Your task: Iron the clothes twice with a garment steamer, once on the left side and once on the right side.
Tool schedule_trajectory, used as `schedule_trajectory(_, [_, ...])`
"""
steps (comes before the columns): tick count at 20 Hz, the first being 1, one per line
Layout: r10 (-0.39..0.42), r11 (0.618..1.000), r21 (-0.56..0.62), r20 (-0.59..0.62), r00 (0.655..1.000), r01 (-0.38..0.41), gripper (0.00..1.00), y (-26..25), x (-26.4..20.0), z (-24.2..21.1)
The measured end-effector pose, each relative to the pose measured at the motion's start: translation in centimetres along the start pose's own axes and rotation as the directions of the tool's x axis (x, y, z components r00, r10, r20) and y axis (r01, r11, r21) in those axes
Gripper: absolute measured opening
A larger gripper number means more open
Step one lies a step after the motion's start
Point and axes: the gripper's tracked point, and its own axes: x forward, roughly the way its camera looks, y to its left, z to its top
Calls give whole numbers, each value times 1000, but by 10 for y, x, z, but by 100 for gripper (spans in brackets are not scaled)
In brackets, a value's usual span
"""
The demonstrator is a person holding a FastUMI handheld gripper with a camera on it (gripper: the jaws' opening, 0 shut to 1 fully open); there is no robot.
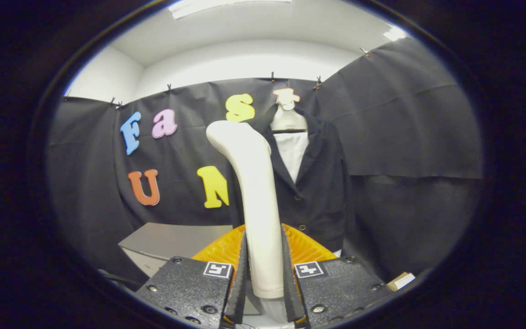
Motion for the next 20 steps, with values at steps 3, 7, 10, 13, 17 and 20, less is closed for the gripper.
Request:
schedule_trajectory(3, [-19, 1000, -4, 19, 1000, 20, 37, -20, 10, 23])
schedule_trajectory(7, [-11, 1000, -10, 40, 999, 12, 37, -21, 48, 50])
schedule_trajectory(10, [22, 1000, -5, 42, 999, -22, 37, -10, 82, 65])
schedule_trajectory(13, [39, 999, -8, 50, 998, -38, 37, 3, 118, 81])
schedule_trajectory(17, [55, 997, -51, 61, 997, -52, 37, 18, 152, 95])
schedule_trajectory(20, [37, 996, -84, 68, 997, -32, 37, 20, 171, 96])
